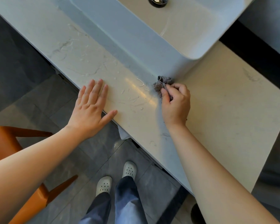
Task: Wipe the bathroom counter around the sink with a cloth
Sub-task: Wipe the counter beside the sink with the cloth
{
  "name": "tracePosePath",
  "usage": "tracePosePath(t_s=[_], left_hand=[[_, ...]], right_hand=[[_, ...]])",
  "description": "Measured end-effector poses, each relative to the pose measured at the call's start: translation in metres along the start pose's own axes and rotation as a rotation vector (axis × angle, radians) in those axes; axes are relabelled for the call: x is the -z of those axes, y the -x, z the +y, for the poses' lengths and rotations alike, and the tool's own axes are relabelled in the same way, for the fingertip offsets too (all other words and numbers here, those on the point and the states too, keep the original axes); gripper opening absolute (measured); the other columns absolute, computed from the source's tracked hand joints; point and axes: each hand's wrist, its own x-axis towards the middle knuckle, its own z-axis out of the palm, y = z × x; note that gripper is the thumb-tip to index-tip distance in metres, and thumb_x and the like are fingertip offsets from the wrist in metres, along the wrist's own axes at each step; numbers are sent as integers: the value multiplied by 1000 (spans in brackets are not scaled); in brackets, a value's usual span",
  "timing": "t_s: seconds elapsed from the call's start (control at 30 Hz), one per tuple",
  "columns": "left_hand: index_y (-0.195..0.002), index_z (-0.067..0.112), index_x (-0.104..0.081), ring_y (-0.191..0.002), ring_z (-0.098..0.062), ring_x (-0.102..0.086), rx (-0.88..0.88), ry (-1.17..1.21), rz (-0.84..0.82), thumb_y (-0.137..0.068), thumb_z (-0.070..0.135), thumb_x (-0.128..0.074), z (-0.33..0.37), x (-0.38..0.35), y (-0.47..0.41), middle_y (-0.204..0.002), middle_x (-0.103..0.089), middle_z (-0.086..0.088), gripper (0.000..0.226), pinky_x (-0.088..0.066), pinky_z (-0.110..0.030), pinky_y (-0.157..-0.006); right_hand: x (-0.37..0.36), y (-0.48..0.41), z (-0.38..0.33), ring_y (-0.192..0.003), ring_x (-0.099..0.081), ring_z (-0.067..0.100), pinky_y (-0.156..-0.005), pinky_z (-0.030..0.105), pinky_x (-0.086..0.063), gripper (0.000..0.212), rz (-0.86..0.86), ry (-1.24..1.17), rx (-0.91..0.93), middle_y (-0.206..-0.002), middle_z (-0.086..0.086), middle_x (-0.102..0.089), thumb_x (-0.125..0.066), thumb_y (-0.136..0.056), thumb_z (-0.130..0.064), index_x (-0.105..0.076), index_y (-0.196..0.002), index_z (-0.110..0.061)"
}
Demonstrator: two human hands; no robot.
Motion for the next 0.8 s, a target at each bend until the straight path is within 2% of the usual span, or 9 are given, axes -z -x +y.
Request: tracePosePath(t_s=[0.33, 0.47, 0.57, 0.67, 0.73, 0.8], left_hand=[[-152, 14, -5, -147, -23, 11, -3, -6, -2, -90, 67, -17, 0, 1, -1, -160, 3, -7, 83, 6, -43, -119], [-152, 13, -5, -147, -24, 11, -9, -3, -3, -91, 66, -18, 0, 1, 0, -160, 4, -8, 82, 6, -43, -119], [-152, 13, -3, -146, -23, 14, -14, -4, -7, -91, 65, -17, 0, 1, 0, -160, 6, -8, 81, 7, -42, -119], [-152, 13, -3, -146, -23, 14, -12, -4, -12, -92, 65, -16, 0, 2, 1, -160, 6, -8, 81, 5, -44, -119], [-152, 13, -2, -146, -23, 15, -11, -4, -18, -92, 65, -16, 0, 2, 1, -160, 7, -8, 81, 5, -44, -119], [-152, 13, -2, -146, -23, 15, -11, -1, -26, -92, 65, -16, 0, 2, 1, -160, 7, -7, 81, 5, -44, -119]], right_hand=[[-11, 40, -36, -87, -62, 24, -81, 15, -39, 17, -101, -68, 128, -93, 8, -70, -68, -80, -13, -73, -93, -4], [-3, 64, -44, -88, -63, 22, -81, 24, -48, 18, -165, -90, 168, -94, 6, -69, -67, -81, -14, -73, -95, -6], [8, 80, -46, -89, -63, 19, -79, 29, -53, 19, -286, -136, 174, -97, 4, -69, -64, -84, -17, -73, -97, -7], [25, 85, -47, -88, -63, 9, -80, 27, -53, 15, -404, -255, 64, -95, -2, -68, -67, -84, -10, -73, -98, -10], [36, 76, -50, -86, -63, 4, -79, 24, -54, 16, -416, -321, -8, -93, -4, -68, -67, -84, -13, -73, -98, -10], [42, 56, -53, -83, -63, 7, -78, 26, -54, 17, -328, -325, -1, -92, -1, -68, -65, -84, -15, -73, -97, -9]])
